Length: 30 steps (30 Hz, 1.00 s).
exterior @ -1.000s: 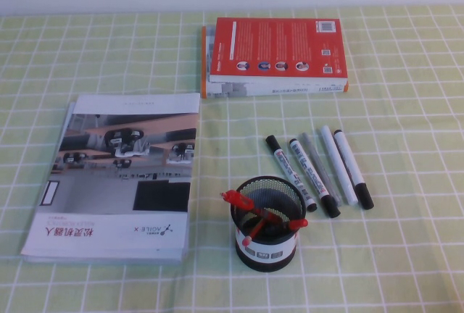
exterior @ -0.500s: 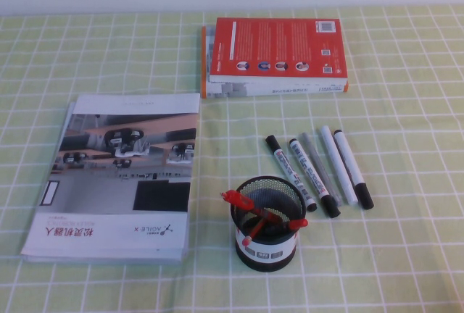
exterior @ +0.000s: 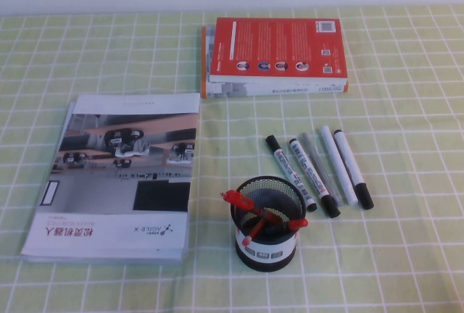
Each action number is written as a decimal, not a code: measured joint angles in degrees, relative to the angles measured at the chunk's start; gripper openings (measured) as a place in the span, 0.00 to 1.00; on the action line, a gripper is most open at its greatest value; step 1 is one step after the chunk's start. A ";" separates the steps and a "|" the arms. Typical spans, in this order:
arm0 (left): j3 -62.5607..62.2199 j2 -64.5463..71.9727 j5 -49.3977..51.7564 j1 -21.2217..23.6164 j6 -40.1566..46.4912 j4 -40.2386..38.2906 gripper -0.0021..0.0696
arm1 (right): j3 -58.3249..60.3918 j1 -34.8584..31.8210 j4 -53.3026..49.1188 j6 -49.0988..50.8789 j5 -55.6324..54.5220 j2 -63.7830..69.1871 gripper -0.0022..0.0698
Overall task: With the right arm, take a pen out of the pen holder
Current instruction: 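Take a marker out of the pen holder and lay it on the table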
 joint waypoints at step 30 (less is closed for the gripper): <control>0.00 0.00 0.00 0.00 0.00 0.00 0.02 | 0.00 0.00 0.80 0.00 0.09 0.00 0.01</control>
